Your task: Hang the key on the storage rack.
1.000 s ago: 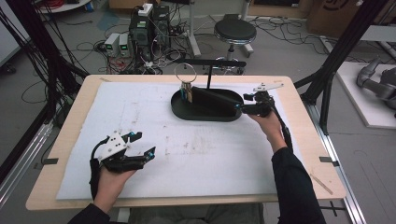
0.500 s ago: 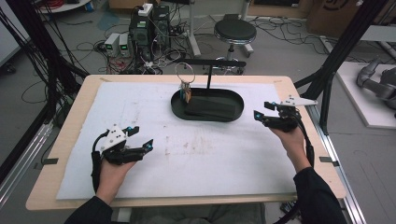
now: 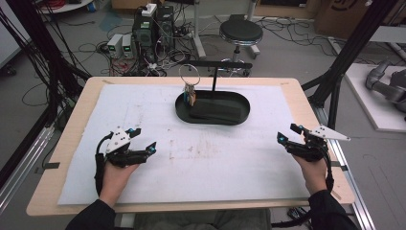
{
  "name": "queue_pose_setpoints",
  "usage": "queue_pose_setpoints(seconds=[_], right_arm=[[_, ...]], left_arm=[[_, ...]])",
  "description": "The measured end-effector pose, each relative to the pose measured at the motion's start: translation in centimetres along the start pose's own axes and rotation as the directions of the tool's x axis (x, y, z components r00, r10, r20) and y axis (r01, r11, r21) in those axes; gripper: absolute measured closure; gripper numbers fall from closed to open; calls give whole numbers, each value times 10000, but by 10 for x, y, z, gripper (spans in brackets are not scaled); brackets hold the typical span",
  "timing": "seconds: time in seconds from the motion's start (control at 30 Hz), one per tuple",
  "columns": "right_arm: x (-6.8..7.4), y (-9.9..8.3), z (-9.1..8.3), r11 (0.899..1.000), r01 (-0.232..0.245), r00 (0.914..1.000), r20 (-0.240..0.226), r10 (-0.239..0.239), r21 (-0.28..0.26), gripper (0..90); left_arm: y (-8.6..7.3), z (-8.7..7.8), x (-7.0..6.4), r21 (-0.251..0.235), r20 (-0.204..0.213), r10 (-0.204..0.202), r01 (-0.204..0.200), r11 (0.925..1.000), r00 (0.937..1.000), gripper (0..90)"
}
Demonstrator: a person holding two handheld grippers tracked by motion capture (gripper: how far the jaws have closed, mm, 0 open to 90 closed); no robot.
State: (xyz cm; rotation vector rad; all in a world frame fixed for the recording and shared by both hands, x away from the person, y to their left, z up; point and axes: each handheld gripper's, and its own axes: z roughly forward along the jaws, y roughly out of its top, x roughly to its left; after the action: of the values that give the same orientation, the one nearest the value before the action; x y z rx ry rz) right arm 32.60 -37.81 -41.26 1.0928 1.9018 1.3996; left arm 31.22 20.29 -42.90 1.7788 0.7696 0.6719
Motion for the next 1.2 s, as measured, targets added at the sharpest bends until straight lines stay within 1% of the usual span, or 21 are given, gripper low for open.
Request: queue_pose_setpoints(seconds=[0.1,0.13,0.17,0.23,0.33,0.5,0.67,0.73,0.8,0.87,0.97,1.0,1.07,1.1,1.17,1.2], right_arm=[[-6,-4,-1,9998,-155,9988,471,149,124,266],[-8,-5,-1,9997,-212,9980,591,207,76,249],[-9,-5,-1,9995,-313,9974,657,310,31,243],[-11,-6,0,9994,-336,9965,769,330,72,239],[-11,-9,1,9997,-180,9965,821,164,190,231],[-10,-10,4,9997,-83,9972,746,65,243,231],[-7,-10,9,9992,48,9991,428,-65,400,231],[-5,-10,11,9991,156,9990,409,-173,398,231],[-5,-10,13,9987,184,9989,425,-205,478,234],[-5,-11,14,9983,151,9992,365,-172,559,243],[-5,-12,14,9979,218,9985,483,-248,610,243],[-6,-13,14,9984,193,9987,466,-218,525,243],[-8,-14,13,9988,157,9987,482,-179,460,243],[-8,-15,13,9991,151,9987,488,-171,392,243],[-9,-16,12,9993,251,9984,498,-264,271,249],[-9,-17,12,9990,395,9981,475,-404,208,257]], left_arm=[[1,-1,0,-109,51,38,-37,9999,10000,212],[1,-1,0,-127,29,52,-51,9999,10000,211],[0,-1,0,-154,-32,41,-42,9999,10000,209],[-1,-2,1,-149,-60,16,-17,9999,10000,202],[-3,-2,1,-81,-205,59,-61,9999,9998,184],[-4,-6,0,-1,-371,93,-93,10000,9993,183],[-5,-12,2,0,-533,60,-60,10000,9986,183],[-6,-14,4,-7,-597,25,-25,10000,9982,183],[-7,-16,5,45,-623,121,-119,9999,9980,183],[-7,-16,7,37,-684,102,-100,9999,9976,183],[-8,-17,11,72,-803,23,-17,10000,9968,183],[-8,-18,11,53,-868,-22,26,10000,9962,183],[-9,-18,13,1,-818,-137,138,9999,9966,182],[-9,-18,13,11,-795,-119,120,9999,9968,182],[-8,-17,14,-75,-744,-233,228,9997,9970,182],[-8,-17,14,-47,-740,-240,237,9997,9970,182]])
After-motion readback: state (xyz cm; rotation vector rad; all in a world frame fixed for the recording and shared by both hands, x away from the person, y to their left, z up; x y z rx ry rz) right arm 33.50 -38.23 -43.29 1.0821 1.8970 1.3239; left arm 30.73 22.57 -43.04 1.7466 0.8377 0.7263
